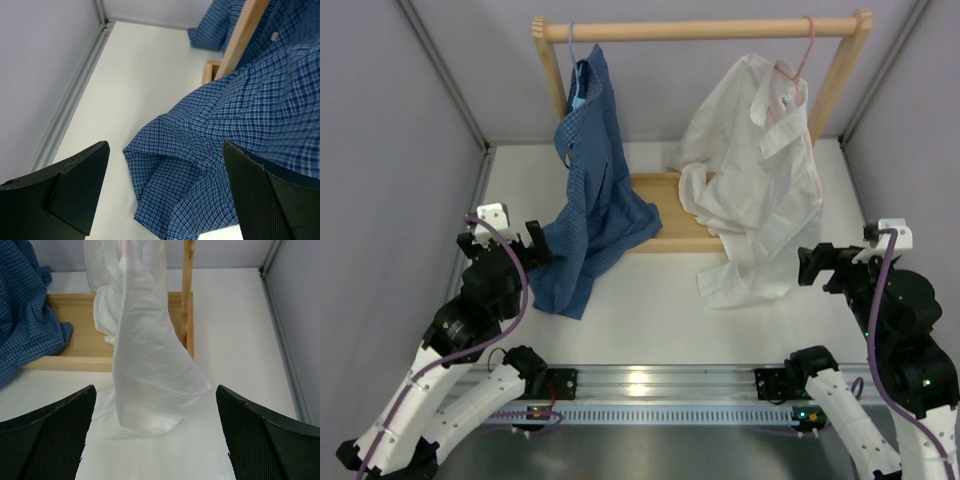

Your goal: Place the shirt on the hanger

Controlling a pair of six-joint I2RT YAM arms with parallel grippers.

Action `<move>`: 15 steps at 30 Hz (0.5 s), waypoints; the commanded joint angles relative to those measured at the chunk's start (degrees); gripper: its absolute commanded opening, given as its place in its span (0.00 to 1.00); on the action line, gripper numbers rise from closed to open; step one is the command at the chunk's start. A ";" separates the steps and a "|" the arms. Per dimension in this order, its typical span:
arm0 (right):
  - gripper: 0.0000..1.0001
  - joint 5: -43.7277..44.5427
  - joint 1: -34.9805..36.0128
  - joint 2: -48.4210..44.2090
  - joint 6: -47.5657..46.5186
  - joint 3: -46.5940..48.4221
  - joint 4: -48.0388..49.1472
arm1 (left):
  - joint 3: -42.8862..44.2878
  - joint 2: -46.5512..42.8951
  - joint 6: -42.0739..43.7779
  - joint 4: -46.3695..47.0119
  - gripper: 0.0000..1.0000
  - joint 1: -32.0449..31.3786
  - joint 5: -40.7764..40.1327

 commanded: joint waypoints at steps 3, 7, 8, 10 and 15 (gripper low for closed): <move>0.99 5.28 -0.71 -5.63 -1.83 -1.71 -0.32 | 0.53 -7.53 3.64 -1.42 0.98 0.70 8.97; 0.99 6.34 -0.71 -8.01 -1.47 -2.59 -1.47 | -0.61 -9.48 7.25 -2.39 0.98 0.70 11.70; 0.99 6.08 -0.62 -8.45 -1.73 -2.94 -1.64 | -1.05 -9.48 7.43 -2.39 0.98 0.70 11.70; 0.99 6.08 -0.53 -10.03 -1.91 -3.47 -1.73 | -2.36 -8.87 7.52 -1.26 0.98 0.70 11.62; 1.00 8.98 0.08 -11.18 -2.09 -3.47 -1.56 | -2.46 -5.80 5.06 2.00 0.98 7.27 16.77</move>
